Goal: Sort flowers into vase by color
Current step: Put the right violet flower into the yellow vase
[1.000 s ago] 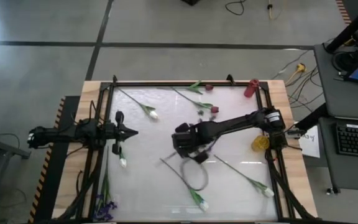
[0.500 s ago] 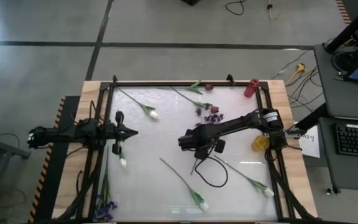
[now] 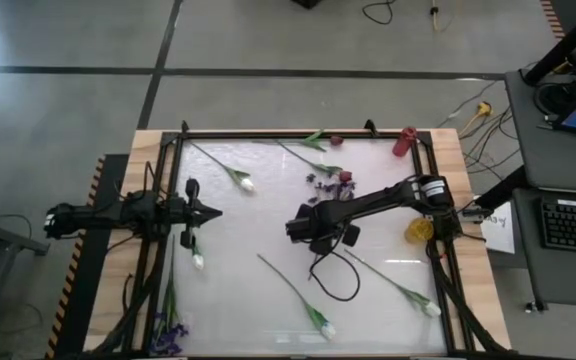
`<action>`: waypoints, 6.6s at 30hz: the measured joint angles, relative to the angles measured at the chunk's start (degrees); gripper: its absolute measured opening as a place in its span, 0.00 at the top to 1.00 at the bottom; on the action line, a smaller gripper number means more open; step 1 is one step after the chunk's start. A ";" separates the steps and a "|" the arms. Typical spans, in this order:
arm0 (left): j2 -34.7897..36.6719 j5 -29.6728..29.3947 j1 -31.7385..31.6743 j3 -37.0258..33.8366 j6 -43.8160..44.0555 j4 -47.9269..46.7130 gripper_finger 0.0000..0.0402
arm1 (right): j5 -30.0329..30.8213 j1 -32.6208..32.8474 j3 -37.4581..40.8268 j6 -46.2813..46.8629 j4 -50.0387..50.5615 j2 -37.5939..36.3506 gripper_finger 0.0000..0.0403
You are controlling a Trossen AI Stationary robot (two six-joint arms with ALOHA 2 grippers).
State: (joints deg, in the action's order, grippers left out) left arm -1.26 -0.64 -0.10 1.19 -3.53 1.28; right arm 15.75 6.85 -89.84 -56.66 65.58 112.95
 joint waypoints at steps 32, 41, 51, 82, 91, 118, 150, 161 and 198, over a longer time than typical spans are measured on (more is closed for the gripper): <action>0.00 0.02 0.00 0.00 0.00 -0.02 1.00 | -5.32 1.50 -2.02 139.32 -0.14 0.39 0.55; 0.00 0.02 0.00 0.00 0.00 -0.02 1.00 | -5.77 -0.49 -1.89 149.21 -1.43 1.32 0.55; 0.00 0.01 0.01 0.01 0.00 -0.02 1.00 | -12.85 -5.46 -1.75 148.14 -0.77 6.10 0.56; 0.00 0.00 0.00 0.01 0.00 -0.04 1.00 | 9.23 -2.97 -3.21 117.92 -15.04 -10.81 0.97; 0.00 0.00 0.00 0.01 0.00 -0.01 1.00 | 27.06 4.59 3.49 108.97 -15.60 -30.88 0.97; 0.02 0.00 0.00 0.00 0.00 -0.02 1.00 | 38.95 10.41 38.30 91.34 -21.81 -74.74 0.97; -19.00 6.26 0.07 -0.59 13.68 42.00 1.00 | 6.99 10.41 43.80 79.56 -10.31 -104.98 0.97; -46.36 6.22 0.13 9.25 9.88 54.13 1.00 | 6.18 10.39 44.22 77.99 -4.45 -105.35 0.97; -94.37 7.24 -0.28 47.84 7.04 56.86 1.00 | 15.25 10.39 49.55 89.84 -0.53 -99.20 0.98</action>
State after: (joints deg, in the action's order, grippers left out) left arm -95.63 6.60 -0.38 49.03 3.51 58.13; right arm 31.00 17.23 -40.29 33.18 65.05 13.75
